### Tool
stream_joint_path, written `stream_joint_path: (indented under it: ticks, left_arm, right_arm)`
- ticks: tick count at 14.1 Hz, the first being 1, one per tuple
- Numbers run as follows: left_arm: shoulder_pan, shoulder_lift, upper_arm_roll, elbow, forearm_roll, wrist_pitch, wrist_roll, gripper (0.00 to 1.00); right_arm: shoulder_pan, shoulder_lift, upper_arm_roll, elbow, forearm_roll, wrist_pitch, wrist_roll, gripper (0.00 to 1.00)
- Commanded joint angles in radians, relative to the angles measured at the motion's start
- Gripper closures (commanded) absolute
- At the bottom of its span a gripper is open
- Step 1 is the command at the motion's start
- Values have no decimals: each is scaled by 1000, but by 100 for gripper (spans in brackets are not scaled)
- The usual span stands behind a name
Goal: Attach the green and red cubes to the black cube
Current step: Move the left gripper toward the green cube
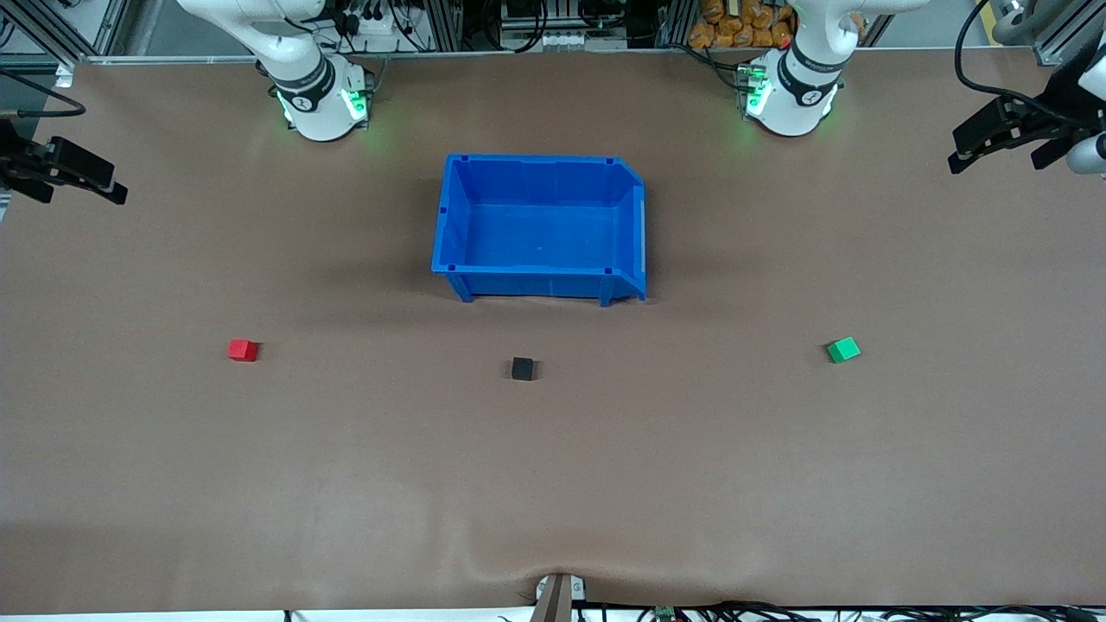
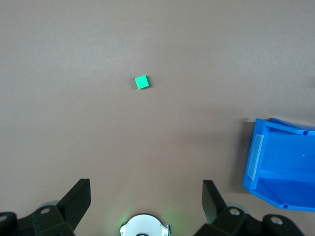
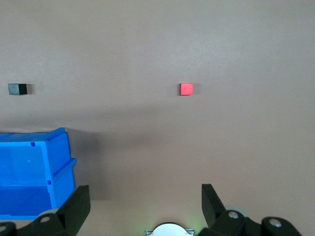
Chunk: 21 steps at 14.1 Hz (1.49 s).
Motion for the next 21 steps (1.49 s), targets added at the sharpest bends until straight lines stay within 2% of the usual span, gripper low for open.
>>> stream_joint_path:
  ticks: [1, 4, 6, 12, 19, 21]
  left_arm:
    - [-3, 10, -5, 27, 13, -26, -16, 0]
    - [-4, 25, -4, 39, 12, -26, -16, 0]
    - [-3, 61, -5, 82, 13, -34, -16, 0]
    - [-3, 85, -7, 71, 18, -38, 0, 0]
    - [-12, 105, -10, -1, 19, -18, -14, 0]
    - [-13, 122, -13, -34, 77, 29, -14, 0]
  right_arm:
    - [-9, -1, 13, 0, 1, -1, 9, 0]
    - [-11, -1, 13, 0, 1, -1, 9, 0]
    - [-15, -1, 13, -2, 1, -8, 9, 0]
    - [-21, -1, 12, -3, 1, -22, 9, 0]
    - [-78, -1, 7, 6, 24, -10, 5, 0]
    - [-78, -1, 9, 6, 34, -8, -2, 0]
